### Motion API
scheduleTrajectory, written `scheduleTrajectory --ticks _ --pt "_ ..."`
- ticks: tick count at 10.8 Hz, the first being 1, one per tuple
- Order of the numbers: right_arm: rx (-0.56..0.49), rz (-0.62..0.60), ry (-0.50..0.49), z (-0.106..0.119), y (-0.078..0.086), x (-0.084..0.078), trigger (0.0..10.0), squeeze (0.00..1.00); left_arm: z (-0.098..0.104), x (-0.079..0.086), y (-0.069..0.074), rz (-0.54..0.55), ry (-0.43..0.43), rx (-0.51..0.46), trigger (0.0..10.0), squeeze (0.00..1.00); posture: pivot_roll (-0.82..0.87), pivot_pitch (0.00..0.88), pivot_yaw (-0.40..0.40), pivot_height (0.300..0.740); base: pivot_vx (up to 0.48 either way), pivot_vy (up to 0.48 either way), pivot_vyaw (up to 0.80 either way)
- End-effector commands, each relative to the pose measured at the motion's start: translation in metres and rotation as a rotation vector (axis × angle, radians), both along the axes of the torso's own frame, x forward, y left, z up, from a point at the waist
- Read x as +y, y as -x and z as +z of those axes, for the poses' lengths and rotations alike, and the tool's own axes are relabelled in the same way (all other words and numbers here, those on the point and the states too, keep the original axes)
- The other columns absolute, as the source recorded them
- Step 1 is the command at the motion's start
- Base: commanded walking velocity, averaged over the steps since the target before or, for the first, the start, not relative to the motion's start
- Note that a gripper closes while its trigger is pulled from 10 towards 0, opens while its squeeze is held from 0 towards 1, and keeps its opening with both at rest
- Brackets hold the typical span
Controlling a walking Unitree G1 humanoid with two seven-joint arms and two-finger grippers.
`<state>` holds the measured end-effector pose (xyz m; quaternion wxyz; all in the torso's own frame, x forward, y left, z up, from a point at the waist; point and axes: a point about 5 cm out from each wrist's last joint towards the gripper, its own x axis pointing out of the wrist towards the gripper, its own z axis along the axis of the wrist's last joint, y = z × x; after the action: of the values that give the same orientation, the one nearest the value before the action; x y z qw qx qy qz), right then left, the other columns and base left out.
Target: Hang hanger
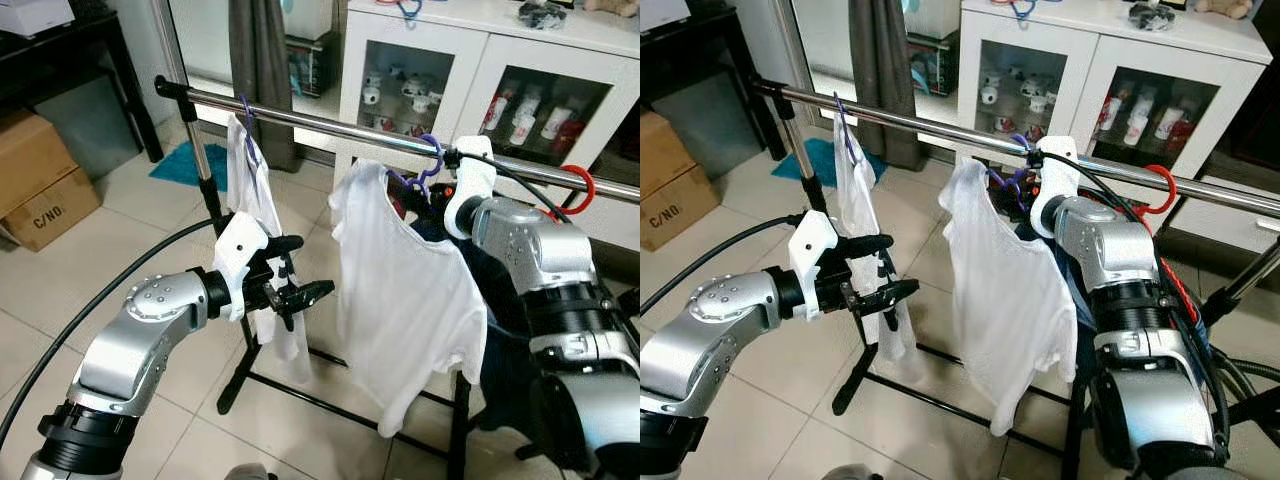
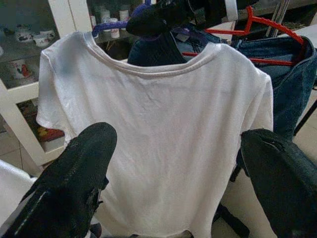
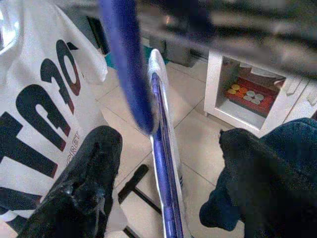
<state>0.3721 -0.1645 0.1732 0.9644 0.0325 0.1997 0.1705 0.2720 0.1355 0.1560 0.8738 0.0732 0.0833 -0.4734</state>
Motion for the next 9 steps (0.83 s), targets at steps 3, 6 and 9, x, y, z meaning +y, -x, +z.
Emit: scheduleTrajectory --ticks 3,6,9 --pt "0.011 0.005 0.028 0.0 -0.0038 -0.0054 0.0 0.0 0.0011 -0.0016 -0.003 -0.019 -0.028 -0.009 10.0 0.0 0.09 0.0 -0.032 0.74 0.0 0.0 0.0" --pt "0.024 0.036 0.046 -0.0016 -0.0036 -0.0051 0.0 0.0 0.0006 -0.0028 -0.0033 -0.026 -0.033 -0.011 10.0 0.0 0.08 0.0 -0.032 0.74 0.0 0.0 0.0" --pt "0.013 0.063 0.065 0.0008 -0.0005 -0.0045 0.0 0.0 0.0001 -0.0033 -0.0038 -0.025 -0.039 -0.019 10.0 0.0 0.08 0.0 -0.036 0.74 0.0 0.0 0.0"
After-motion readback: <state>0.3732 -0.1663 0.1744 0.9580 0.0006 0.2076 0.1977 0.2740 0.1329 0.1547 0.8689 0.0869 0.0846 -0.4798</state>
